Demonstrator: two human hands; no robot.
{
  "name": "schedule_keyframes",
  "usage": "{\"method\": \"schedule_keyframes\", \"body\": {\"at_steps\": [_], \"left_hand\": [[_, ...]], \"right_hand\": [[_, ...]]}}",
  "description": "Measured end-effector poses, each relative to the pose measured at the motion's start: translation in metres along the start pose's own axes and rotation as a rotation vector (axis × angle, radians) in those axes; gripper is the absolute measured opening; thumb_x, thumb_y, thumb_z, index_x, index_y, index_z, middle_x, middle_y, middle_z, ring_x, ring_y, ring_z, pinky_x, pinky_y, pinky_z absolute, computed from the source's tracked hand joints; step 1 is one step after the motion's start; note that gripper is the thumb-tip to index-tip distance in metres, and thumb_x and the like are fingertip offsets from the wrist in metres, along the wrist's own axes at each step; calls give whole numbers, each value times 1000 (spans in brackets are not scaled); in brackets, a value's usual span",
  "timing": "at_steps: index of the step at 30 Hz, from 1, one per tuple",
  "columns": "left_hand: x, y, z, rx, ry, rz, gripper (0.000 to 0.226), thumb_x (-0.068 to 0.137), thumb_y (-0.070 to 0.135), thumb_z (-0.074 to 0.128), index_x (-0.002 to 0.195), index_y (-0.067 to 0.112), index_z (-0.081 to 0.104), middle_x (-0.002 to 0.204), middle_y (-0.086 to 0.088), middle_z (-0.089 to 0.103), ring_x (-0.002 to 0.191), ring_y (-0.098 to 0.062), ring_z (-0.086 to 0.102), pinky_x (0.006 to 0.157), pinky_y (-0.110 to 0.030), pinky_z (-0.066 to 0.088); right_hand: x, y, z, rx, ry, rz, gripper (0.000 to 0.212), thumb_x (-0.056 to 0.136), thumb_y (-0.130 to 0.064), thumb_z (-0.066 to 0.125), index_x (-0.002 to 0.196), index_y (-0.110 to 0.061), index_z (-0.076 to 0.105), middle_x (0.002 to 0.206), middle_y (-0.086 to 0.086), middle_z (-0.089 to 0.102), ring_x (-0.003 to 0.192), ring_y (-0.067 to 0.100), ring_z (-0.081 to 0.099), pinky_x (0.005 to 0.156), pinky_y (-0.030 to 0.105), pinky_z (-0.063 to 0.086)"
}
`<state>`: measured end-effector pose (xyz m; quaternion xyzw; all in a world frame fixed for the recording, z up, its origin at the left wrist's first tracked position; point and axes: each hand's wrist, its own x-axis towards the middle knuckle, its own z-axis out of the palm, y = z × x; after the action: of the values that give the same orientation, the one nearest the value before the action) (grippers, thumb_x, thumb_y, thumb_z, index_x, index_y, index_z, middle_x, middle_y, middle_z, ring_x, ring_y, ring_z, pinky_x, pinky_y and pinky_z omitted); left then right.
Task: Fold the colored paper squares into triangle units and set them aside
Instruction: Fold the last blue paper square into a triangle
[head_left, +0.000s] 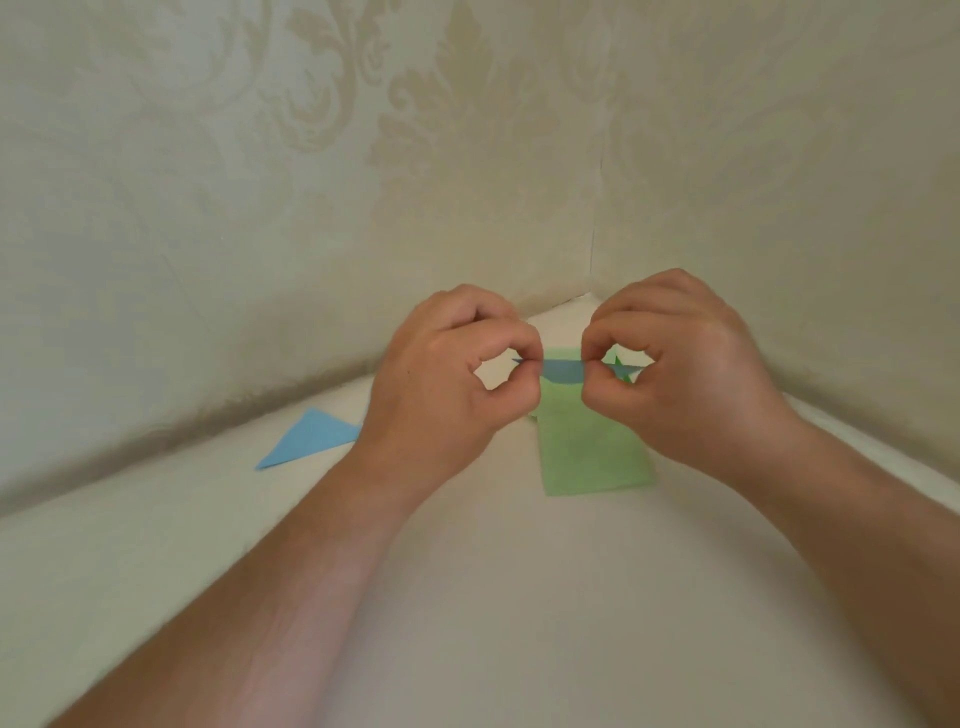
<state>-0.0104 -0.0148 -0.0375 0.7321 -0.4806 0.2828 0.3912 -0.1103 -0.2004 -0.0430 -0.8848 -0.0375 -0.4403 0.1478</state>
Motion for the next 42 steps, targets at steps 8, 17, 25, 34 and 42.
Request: {"method": "schedule_keyframes", "body": {"at_steps": [8,17,25,34,42], "left_hand": [[6,-10,-11,-6,38,-72,8,79,17,76,80,25,75,91,15,59,89,-12,62,80,-26,47],[-1,-1,3,-47,20,-11,9,83,18,81,86,26,80,91,12,64,88,-12,63,79,-26,48],[-4,1,8,-70,2,-3,5,82,18,78,85,22,79,90,10,67,88,-14,64,79,-31,51],[3,-8,-8,-5,70,-113,8,74,19,73,75,27,72,80,16,68,84,-9,64,80,-39,53],[-1,5,4,32,34,78,6,75,18,76,78,22,76,82,12,68,80,-13,61,74,-35,50]], "right_hand": [[0,31,-22,-113,-79,196,16,79,-17,74,75,-28,63,81,-14,63,92,19,53,81,32,39],[-1,-4,-14,45,-15,-2,26,81,-32,75,105,-22,77,99,-5,69,95,22,59,84,34,47],[-3,-3,2,1,2,-69,9,87,-27,71,86,-25,80,86,-9,70,80,25,59,69,49,50],[-1,11,-8,-71,32,-55,11,84,-18,73,73,-20,74,83,-7,69,80,27,58,69,50,50],[-2,-8,-3,-132,-24,-127,10,85,-23,72,77,-24,77,82,-10,70,81,28,62,68,38,42]]}}
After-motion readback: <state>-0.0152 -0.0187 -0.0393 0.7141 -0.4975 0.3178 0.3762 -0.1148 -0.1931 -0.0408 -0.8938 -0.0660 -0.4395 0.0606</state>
